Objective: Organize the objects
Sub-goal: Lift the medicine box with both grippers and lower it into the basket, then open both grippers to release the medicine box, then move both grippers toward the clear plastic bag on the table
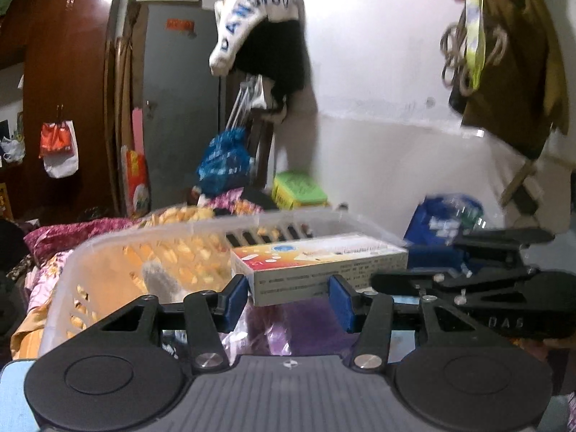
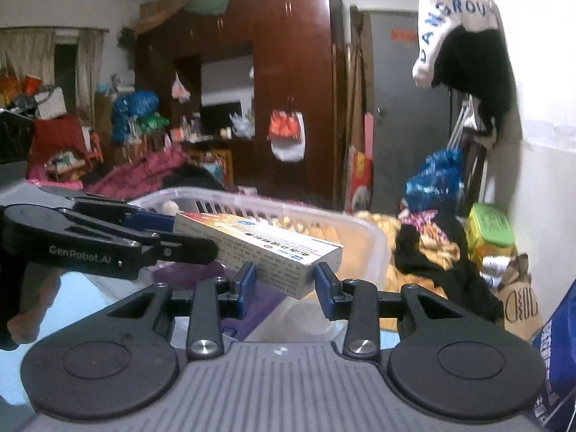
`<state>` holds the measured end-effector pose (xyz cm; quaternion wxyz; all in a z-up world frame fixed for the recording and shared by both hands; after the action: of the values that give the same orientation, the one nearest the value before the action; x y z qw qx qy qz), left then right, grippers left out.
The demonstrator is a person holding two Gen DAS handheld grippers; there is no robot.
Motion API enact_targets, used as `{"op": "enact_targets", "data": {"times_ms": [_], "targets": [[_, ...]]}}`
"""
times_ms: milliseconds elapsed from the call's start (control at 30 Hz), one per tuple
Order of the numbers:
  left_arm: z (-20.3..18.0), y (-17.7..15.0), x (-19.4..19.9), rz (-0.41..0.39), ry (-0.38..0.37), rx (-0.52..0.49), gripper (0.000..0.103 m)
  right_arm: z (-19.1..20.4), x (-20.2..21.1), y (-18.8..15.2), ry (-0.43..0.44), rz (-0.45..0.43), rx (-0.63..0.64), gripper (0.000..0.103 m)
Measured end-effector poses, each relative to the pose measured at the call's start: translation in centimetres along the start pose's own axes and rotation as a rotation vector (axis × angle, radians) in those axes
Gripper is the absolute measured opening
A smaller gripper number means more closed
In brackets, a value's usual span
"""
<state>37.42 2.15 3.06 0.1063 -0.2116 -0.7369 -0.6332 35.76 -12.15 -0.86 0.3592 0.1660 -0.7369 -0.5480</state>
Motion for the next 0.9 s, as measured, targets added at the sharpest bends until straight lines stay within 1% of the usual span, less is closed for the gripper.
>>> {"op": "enact_targets", "data": {"times_ms": [67,100,133,167,200,233,267,300,333,400,500,533,633,700,767,833,900], "targets": [[0.3,-0.2,0.1,-0.013,0.033,-0.010,0.056,0.2,-0.3,-0.3,0.006,0.015,-0.003,0.046],[0.5,-0.4,0.2,-0.014,0.049,-0.012,0.061,0.3,-0.2,-0.3,0.015,0.012,-0.010,0.047],[0.6,-0.5,0.3,-0.017,0.054,-0.012,0.064,0.2,-0.2,-0.3,0.022,0.013,-0.020,0.052],[0.7,-0.5,0.4,-0.023,0.054,-0.011,0.071,0.2,-0.2,-0.1,0.024,0.014,-0.026,0.055],[0.9,-0.5,0.9,-0.035,0.057,-0.006,0.078,0.3,0.0,0.0,0.017,0.016,-0.027,0.064],[1.1,-0.3,1.4,-0.052,0.064,0.000,0.079,0.4,0.4,0.2,0.008,0.008,-0.026,0.076],[1.4,-0.1,2.3,-0.079,0.075,0.011,0.083,0.4,0.8,0.5,0.000,-0.011,-0.022,0.082],[1.5,0.4,3.0,-0.101,0.084,0.021,0.086,0.2,1.3,0.9,-0.009,-0.038,-0.021,0.091],[1.7,0.6,4.0,-0.118,0.091,0.029,0.087,0.0,2.1,1.2,-0.021,-0.068,-0.025,0.097],[1.7,1.0,6.2,-0.141,0.095,0.038,0.087,-0.1,3.4,1.5,-0.026,-0.102,-0.045,0.102],[1.8,1.2,9.4,-0.154,0.125,0.032,0.088,0.0,5.5,1.3,-0.037,-0.130,-0.074,0.103],[1.8,1.2,10.4,-0.154,0.138,0.033,0.090,0.0,6.0,1.3,-0.047,-0.137,-0.073,0.103],[2.2,0.1,13.0,-0.126,0.171,0.048,0.091,0.4,7.9,0.4,-0.073,-0.149,-0.065,0.103],[2.4,-1.2,14.5,-0.099,0.185,0.049,0.091,0.5,8.7,-0.5,-0.065,-0.137,-0.082,0.103],[2.3,-2.0,16.2,-0.096,0.203,0.016,0.091,0.6,9.6,-1.3,-0.054,-0.128,-0.107,0.103],[2.7,-2.6,18.1,-0.090,0.250,0.001,0.091,0.6,10.8,-2.2,-0.052,-0.145,-0.131,0.103],[2.8,-3.1,19.9,-0.074,0.257,-0.002,0.091,0.6,11.5,-3.0,-0.043,-0.149,-0.157,0.103]]}}
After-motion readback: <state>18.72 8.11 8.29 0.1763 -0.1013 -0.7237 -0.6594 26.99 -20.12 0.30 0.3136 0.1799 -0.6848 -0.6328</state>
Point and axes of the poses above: each gripper's, at about its wrist camera, not at the fingertips, and x roughly against the way its jaws point, z to its left, y to its top, the point moved 10 cm from there along -x, roughly the way its jaws point, and after that the axes turned 9 degrees about x, right-handed, at the moved point
